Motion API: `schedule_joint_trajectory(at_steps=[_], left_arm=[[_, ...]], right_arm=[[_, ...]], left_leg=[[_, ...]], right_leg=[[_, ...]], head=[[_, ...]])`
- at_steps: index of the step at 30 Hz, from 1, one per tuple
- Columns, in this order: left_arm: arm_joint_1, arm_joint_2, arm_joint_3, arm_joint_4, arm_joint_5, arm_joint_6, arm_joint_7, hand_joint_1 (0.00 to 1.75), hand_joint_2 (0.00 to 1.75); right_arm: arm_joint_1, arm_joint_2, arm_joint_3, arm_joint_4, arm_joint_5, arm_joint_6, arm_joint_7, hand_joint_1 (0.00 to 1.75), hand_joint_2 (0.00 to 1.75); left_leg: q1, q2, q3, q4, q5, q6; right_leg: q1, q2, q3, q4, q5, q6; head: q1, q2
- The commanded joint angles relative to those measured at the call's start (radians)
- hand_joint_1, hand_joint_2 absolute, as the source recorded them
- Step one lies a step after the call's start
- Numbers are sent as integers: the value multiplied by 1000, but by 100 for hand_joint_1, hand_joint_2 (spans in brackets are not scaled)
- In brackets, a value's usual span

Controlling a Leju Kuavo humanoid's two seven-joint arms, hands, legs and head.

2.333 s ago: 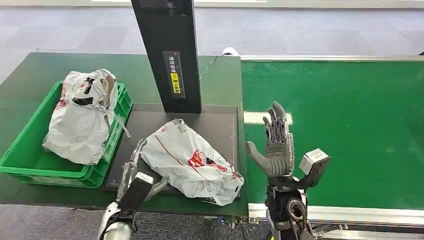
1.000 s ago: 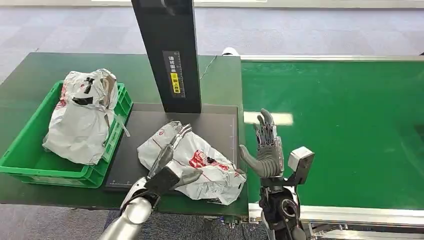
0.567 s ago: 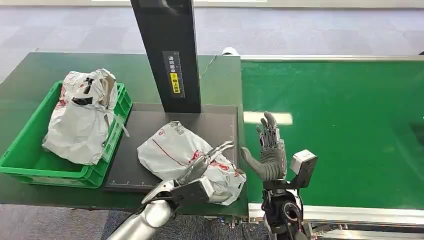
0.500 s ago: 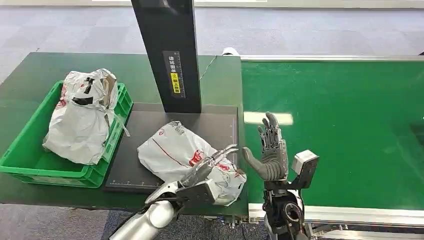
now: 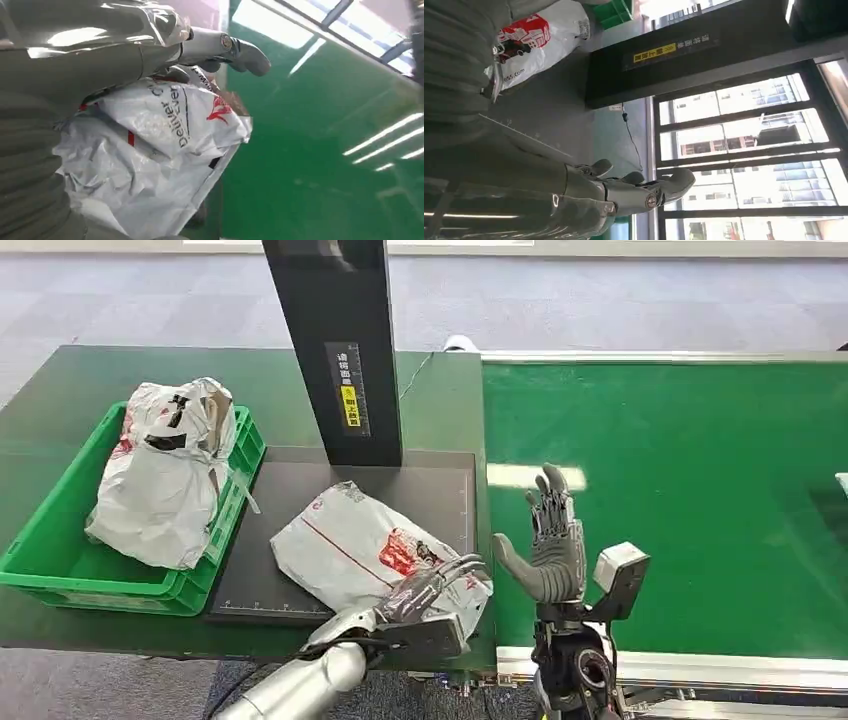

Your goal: Moved the parcel from conveyor to table for the left to box.

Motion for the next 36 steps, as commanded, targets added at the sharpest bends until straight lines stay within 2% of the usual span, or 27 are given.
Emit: schedule_joint_trajectory(at_steps=[1, 2, 3, 15, 24, 30, 34, 36], left_arm=[[-65, 16, -16, 228, -66, 38, 4, 134, 175], [-60, 15, -17, 228, -68, 39, 2, 164, 175], [-58, 16, -23, 227, -75, 37, -3, 175, 175], [-47, 22, -18, 206, -73, 39, -23, 175, 175], [11, 65, 71, 29, -6, 136, -63, 175, 175], [134, 138, 278, -363, 202, 204, -128, 175, 175], [277, 188, 425, -698, 307, 243, -184, 175, 175], [328, 197, 466, -781, 329, 244, -201, 175, 175]], right_arm=[[-59, -16, 5, 46, -19, 7, 8, 0, 175], [-62, -17, 8, 51, -20, 7, 7, 0, 175], [-64, -17, 9, 55, -21, 8, 7, 0, 175], [-75, -20, 17, 74, -27, 9, 3, 0, 175], [-46, -26, 19, 75, -34, 9, -8, 0, 175], [-7, -41, 14, 41, -38, 6, -13, 0, 175], [28, -45, 13, 37, -43, -1, -24, 0, 175], [44, -45, 13, 30, -43, -1, -30, 0, 175]], left_leg=[[0, 2, 2, -2, 1, 0], [0, 2, 3, -1, 1, 0], [0, 3, 3, -2, 1, 0], [0, 2, 6, -2, 1, 0], [0, 3, 5, -3, 2, 0], [0, 2, 3, -1, 1, 0], [1, 4, 0, 0, 0, 0], [1, 4, 0, -1, 0, 0]], right_leg=[[0, 2, 1, -2, 2, 0], [0, 2, 2, -1, 1, 0], [0, 2, 2, -2, 2, -1], [0, 2, 5, -1, 1, 0], [0, 3, 4, -3, 2, -1], [0, 2, 2, -1, 1, -1], [1, 4, -2, 0, 1, -1], [1, 4, -1, -1, 1, -1]], head=[[0, 0], [0, 0], [0, 0], [0, 0], [0, 0], [0, 0], [0, 0], [0, 0]])
